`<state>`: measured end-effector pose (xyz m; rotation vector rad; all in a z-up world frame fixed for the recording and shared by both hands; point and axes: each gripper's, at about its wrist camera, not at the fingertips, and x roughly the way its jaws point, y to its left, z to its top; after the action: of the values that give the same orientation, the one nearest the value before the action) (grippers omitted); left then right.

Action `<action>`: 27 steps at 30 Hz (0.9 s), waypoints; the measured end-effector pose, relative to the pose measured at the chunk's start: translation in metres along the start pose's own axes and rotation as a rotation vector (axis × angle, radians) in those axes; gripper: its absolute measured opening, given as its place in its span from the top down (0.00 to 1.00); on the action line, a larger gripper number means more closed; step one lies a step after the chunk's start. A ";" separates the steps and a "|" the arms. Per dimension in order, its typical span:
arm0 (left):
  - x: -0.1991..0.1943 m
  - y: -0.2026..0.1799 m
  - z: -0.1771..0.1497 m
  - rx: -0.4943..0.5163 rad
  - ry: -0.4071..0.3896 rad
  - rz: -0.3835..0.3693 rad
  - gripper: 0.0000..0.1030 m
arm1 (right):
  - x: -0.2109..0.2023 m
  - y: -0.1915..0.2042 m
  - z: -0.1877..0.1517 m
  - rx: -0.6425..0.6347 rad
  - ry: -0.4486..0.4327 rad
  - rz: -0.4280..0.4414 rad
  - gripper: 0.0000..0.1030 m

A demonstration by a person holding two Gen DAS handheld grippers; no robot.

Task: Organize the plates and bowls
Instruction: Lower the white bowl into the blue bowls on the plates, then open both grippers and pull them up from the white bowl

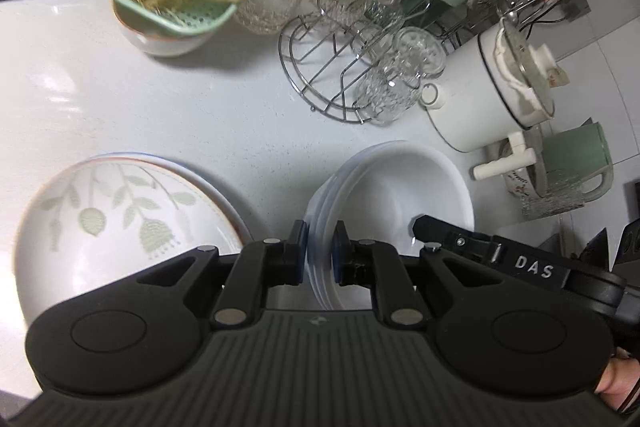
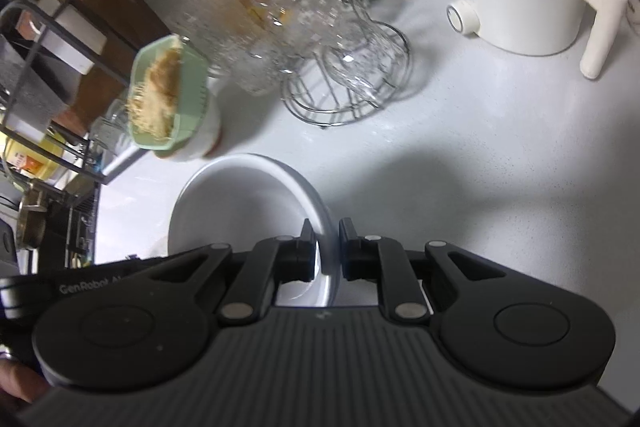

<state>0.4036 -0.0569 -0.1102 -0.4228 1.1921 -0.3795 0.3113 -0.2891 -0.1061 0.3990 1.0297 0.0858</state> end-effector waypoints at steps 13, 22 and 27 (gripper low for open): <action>-0.078 0.014 0.011 -0.012 -0.108 0.002 0.85 | -0.030 0.057 -0.001 -0.018 -0.036 0.071 0.86; -0.094 0.058 -0.006 -0.081 -0.115 0.029 0.85 | -0.013 0.088 -0.016 -0.062 0.014 0.095 0.86; -0.095 0.081 -0.022 -0.120 -0.105 0.054 0.84 | 0.002 0.099 -0.031 -0.051 0.054 0.095 0.86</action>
<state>0.3573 0.0576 -0.0816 -0.5075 1.1249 -0.2370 0.2977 -0.1880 -0.0860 0.4008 1.0594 0.2086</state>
